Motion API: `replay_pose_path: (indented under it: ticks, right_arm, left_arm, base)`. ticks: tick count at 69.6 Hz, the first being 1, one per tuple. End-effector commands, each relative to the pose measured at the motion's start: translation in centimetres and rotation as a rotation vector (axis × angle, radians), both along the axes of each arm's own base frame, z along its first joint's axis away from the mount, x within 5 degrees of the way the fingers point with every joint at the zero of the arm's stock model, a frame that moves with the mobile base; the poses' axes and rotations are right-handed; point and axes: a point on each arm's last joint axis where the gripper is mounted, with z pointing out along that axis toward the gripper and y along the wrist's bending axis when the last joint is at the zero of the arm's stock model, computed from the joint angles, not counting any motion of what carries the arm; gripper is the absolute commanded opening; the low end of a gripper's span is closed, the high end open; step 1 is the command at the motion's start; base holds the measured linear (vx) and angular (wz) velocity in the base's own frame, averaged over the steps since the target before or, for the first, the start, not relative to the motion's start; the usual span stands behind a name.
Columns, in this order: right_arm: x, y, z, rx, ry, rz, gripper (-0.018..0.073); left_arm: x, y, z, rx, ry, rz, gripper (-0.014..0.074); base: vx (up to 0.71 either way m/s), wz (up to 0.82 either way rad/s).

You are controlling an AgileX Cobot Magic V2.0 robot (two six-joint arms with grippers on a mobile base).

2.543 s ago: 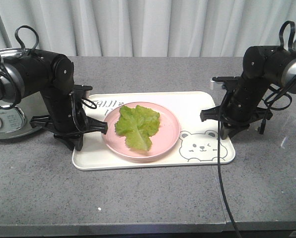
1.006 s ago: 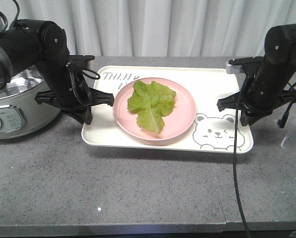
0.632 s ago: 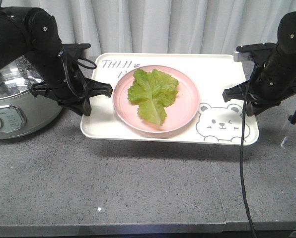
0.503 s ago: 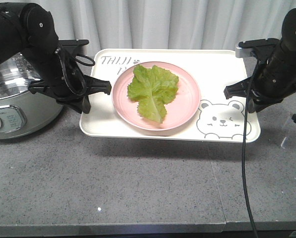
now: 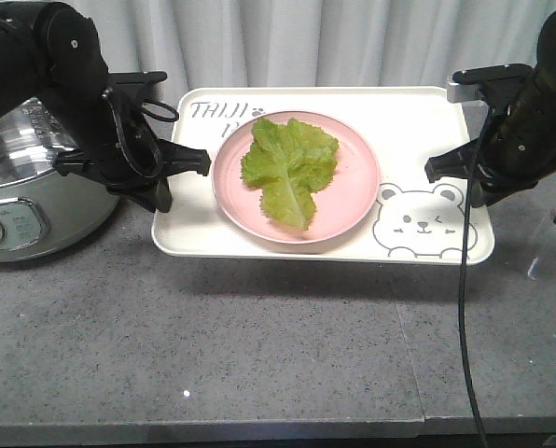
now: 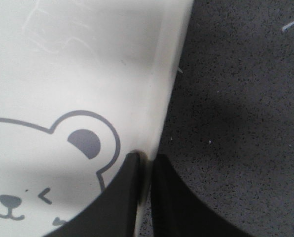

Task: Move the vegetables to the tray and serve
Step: 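Hold the tray level with both grippers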

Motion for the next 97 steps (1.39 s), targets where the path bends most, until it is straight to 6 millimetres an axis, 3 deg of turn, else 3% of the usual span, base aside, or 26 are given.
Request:
replay_pose_path:
  ticks: [1,97]
  right_arm:
    - [-0.63,-0.13,2.91,-0.026,-0.120,0.047,-0.0008]
    - [-0.62,-0.13,2.91,-0.025,-0.120,0.046,-0.0008]
  left_arm:
    - [-1.45,-0.31,3.91,-0.071,-0.101,-0.037,-0.0008]
    - [-1.45,-0.31,3.91,-0.071,-0.101,-0.037,-0.0008]
  base:
    - [0.00,0.00]
    - [0.00,0.00]
